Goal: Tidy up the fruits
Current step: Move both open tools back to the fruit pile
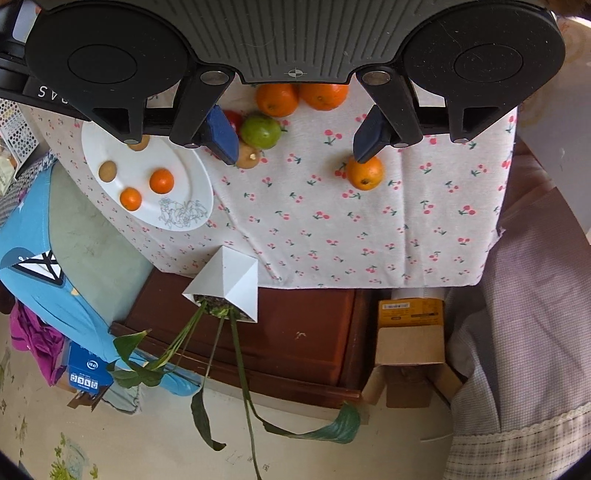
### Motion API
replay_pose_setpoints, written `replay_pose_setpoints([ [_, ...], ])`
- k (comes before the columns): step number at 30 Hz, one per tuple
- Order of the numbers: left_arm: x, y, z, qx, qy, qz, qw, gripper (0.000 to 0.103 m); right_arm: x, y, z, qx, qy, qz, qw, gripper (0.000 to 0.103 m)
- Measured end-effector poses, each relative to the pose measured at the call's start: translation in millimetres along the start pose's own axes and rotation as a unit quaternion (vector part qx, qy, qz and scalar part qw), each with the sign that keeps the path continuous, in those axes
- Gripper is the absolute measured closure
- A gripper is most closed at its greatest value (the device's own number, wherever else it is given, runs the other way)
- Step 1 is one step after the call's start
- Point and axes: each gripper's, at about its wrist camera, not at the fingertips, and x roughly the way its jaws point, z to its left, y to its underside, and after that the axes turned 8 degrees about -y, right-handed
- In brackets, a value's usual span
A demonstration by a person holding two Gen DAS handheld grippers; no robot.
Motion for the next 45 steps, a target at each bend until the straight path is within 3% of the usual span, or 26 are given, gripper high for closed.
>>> replay_pose_setpoints([
  [6, -5.5, 10.5, 15.1, 0.010, -0.013, 0.006, 0.9998, 0.034, 9.5, 10.5, 7.3, -0.015, -0.011, 0.020, 1.000, 0.065],
  [15, -4.1, 29.0, 13.4, 0.066, -0.022, 0.008, 0.9976, 0.035, 21.8, 17.8, 19.4, -0.039, -0.026, 0.035, 0.998, 0.065],
  [23, 8.9, 38.3, 15.1, 0.074, -0.023, 0.020, 0.9968, 0.038, 32.0, 19.5, 22.5, -0.045, -0.018, 0.037, 0.998, 0.065],
  [35, 16.3, 42.0, 10.3, 0.091, -0.022, 0.005, 0.9956, 0.042, 44.5, 18.3, 27.9, -0.059, 0.000, 0.029, 0.998, 0.065],
  [45, 17.4, 43.5, 6.0, 0.107, -0.013, -0.004, 0.9942, 0.064, 50.2, 19.2, 31.9, -0.071, 0.009, 0.026, 0.997, 0.076],
])
